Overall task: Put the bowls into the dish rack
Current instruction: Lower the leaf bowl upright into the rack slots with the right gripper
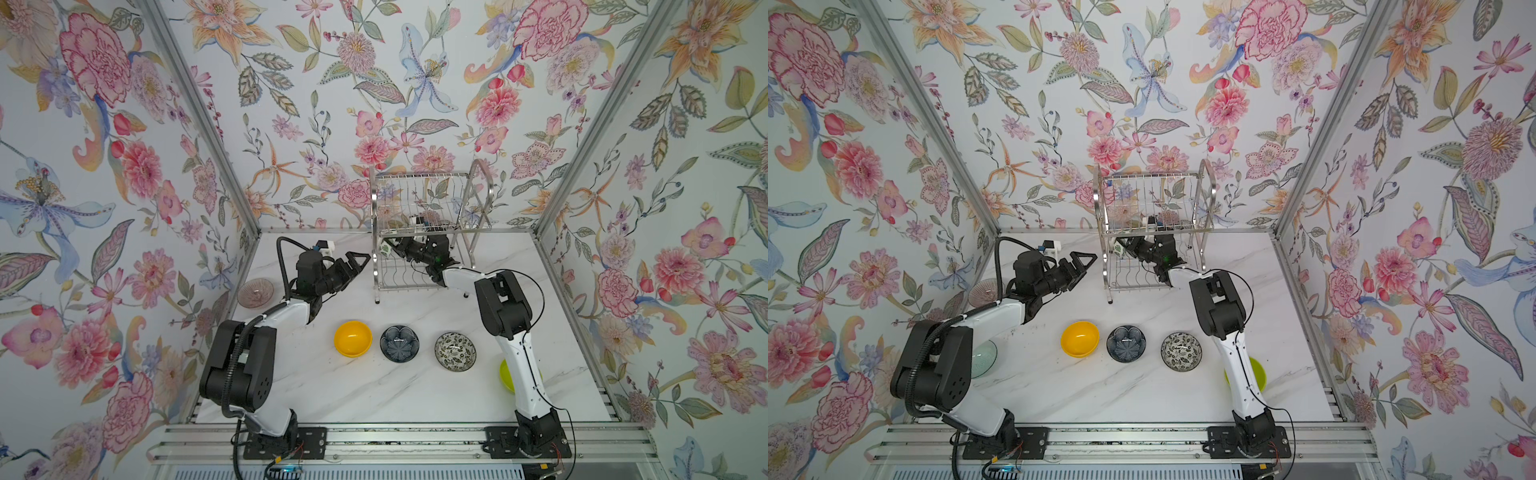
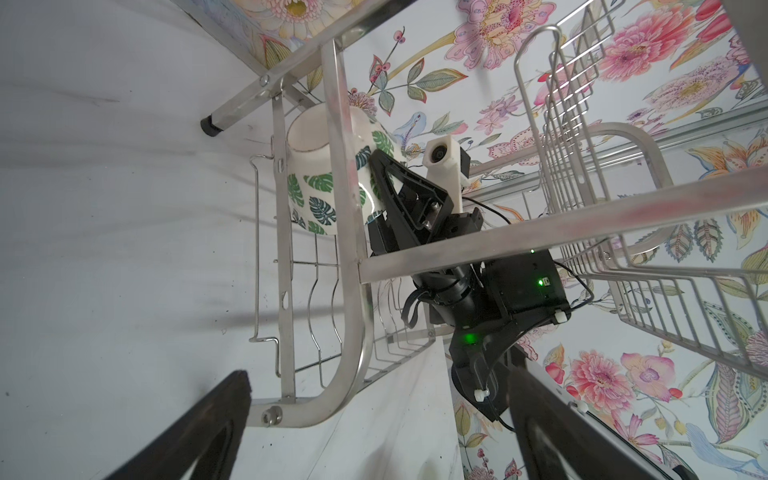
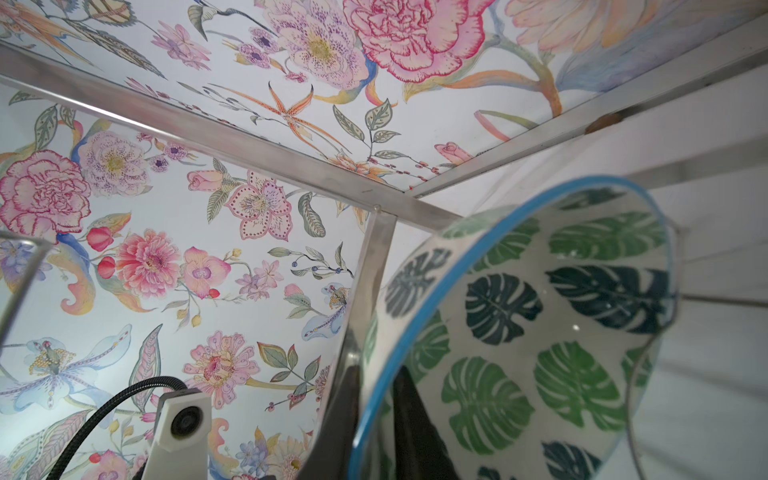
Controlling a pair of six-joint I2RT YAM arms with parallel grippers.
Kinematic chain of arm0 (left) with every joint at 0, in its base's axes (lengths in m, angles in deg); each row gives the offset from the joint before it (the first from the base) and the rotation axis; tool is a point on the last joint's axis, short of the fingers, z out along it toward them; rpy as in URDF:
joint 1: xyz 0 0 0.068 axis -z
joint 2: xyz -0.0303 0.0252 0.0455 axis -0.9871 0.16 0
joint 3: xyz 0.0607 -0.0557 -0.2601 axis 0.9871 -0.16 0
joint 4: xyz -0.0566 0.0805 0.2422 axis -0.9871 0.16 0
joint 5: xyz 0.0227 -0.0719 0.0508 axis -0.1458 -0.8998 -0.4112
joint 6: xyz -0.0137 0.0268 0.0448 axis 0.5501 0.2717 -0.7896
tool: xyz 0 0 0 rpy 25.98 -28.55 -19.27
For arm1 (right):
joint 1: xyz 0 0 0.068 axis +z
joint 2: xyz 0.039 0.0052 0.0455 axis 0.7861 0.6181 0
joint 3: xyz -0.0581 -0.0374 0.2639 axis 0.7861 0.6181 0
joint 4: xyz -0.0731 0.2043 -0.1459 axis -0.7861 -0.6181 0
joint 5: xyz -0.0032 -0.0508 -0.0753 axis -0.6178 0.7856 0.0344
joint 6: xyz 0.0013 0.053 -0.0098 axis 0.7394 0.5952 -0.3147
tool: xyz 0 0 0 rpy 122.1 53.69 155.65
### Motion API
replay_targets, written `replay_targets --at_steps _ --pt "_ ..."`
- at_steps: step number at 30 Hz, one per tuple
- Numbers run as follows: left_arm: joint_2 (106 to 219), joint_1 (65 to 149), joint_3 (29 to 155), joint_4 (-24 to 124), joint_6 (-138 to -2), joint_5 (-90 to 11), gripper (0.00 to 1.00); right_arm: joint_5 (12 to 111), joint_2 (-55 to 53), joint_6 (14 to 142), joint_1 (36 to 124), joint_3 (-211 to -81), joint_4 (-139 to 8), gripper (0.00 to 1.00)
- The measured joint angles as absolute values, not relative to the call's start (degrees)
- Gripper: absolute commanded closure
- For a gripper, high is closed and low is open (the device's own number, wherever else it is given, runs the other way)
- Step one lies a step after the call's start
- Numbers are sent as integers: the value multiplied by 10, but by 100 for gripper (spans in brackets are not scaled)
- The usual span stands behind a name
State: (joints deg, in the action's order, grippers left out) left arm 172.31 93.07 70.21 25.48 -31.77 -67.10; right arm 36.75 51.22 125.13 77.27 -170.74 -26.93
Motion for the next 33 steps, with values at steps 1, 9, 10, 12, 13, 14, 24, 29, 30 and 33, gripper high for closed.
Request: replay_targets --at_steps 1,9,10,12,13,14,24,29,30,33 --pt "1721 931 701 255 -318 -671 1 367 512 1251 773 -1707 -270 80" --pt "1717 931 694 255 -318 -671 1 368 512 1252 773 -1708 -276 76" --pt "1717 931 693 255 -318 -671 1 368 512 1253 773 -1708 -277 75" --pt "1717 931 691 255 -317 -671 1 368 512 1255 773 -1708 -278 73" --pt "1717 931 690 255 -317 -671 1 368 512 1256 773 -1708 -279 72" --pt "1717 931 690 255 -317 -671 1 369 512 1258 773 -1708 -279 72" --pt "1693 931 682 254 -314 -671 1 377 512 1284 773 -1707 -277 66" --pt "1692 931 675 254 -313 -671 1 383 512 1314 771 -1701 -251 63" --pt "1692 931 673 254 -313 -671 1 383 512 1319 770 -1701 -249 62" --pt "1692 931 669 254 -313 -671 1 388 512 1330 768 -1699 -240 62"
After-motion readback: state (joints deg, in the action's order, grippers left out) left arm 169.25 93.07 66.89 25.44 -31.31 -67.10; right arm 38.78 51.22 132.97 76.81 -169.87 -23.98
